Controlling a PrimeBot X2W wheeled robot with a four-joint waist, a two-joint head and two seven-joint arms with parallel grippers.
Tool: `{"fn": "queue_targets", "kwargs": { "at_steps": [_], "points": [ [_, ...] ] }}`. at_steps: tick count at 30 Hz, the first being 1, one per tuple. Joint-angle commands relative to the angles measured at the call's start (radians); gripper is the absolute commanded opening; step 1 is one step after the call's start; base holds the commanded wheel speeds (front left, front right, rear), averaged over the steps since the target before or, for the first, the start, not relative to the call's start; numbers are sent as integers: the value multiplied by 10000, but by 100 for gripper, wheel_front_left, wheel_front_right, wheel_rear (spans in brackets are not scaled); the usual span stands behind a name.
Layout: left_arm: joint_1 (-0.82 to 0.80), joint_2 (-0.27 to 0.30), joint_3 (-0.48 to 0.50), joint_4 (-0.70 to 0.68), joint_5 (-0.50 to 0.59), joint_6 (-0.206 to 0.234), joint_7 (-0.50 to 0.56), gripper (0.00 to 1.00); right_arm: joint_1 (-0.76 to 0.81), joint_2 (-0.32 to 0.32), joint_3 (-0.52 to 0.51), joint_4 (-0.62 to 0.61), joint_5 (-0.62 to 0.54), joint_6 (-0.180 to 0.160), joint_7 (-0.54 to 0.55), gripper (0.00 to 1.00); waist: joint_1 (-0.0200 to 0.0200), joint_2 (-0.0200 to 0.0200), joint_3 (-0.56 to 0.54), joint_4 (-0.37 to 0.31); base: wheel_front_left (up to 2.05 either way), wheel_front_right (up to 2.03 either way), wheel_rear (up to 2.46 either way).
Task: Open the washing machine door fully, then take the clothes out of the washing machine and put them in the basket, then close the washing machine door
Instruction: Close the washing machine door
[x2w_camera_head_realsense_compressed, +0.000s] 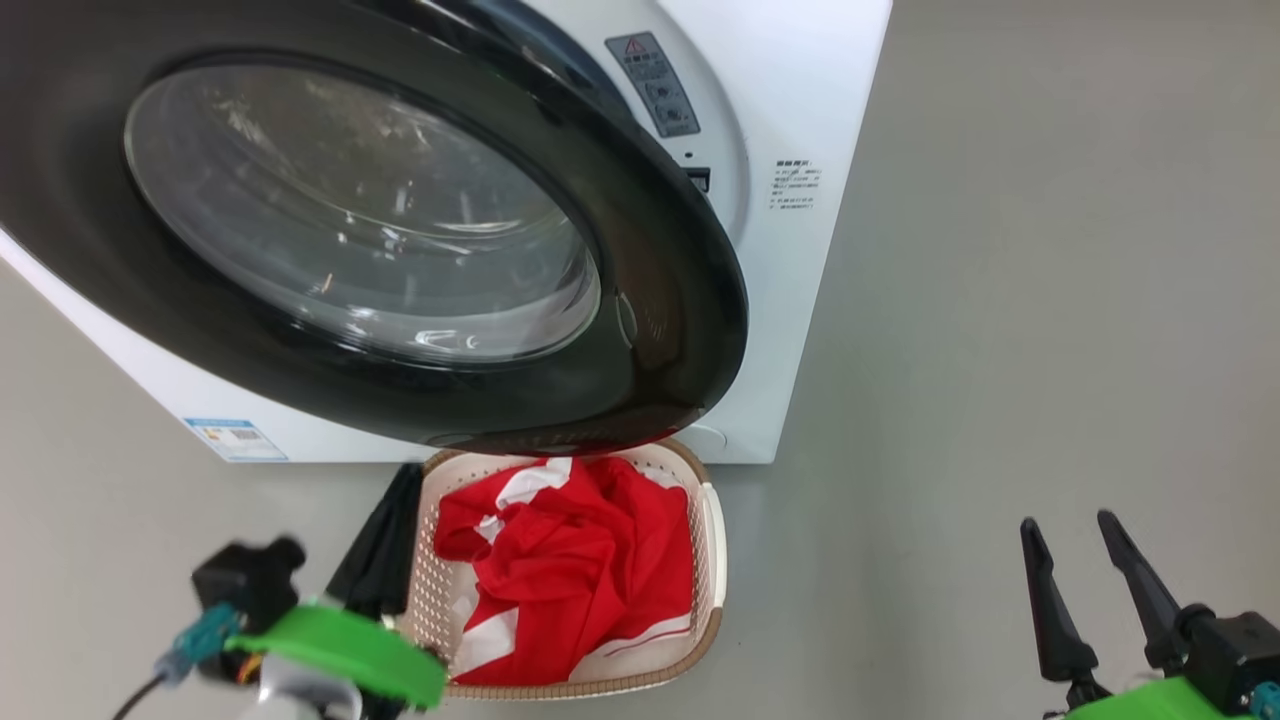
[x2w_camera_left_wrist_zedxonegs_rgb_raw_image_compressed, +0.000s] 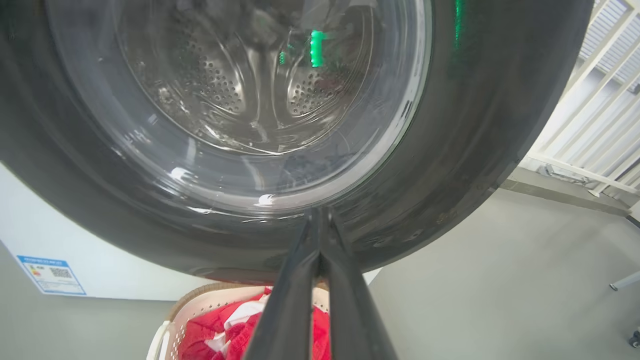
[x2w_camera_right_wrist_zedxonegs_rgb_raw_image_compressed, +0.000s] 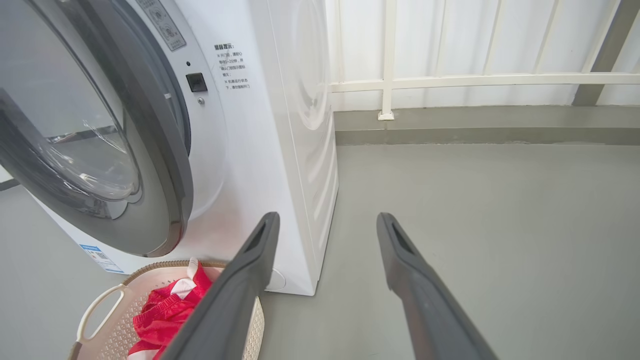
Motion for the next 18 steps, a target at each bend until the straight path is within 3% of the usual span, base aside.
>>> {"fn": "queue_targets", "kwargs": {
  "at_steps": [1, 3, 14, 18],
  "points": [
    [289, 287, 559, -326, 88, -58, -78, 0, 85, -191, 131, -241, 40, 63, -65, 100, 0, 0, -155, -42, 0, 0, 0],
    [643, 300, 791, -452, 169, -58, -78, 0, 235, -195, 53, -247, 39, 63, -65, 100, 0, 0, -269, -78, 0, 0, 0],
    [2260, 311, 1806, -1390, 973, -58, -78, 34, 857, -178, -284, -306, 69, 63, -65, 100, 0, 0, -764, -447, 0, 0, 0],
    [2793, 298, 2163, -1815, 1177, -58, -78, 42, 1042, -170, -352, -344, 71, 63, -65, 100, 0, 0, -953, -657, 0, 0, 0]
  ]
}}
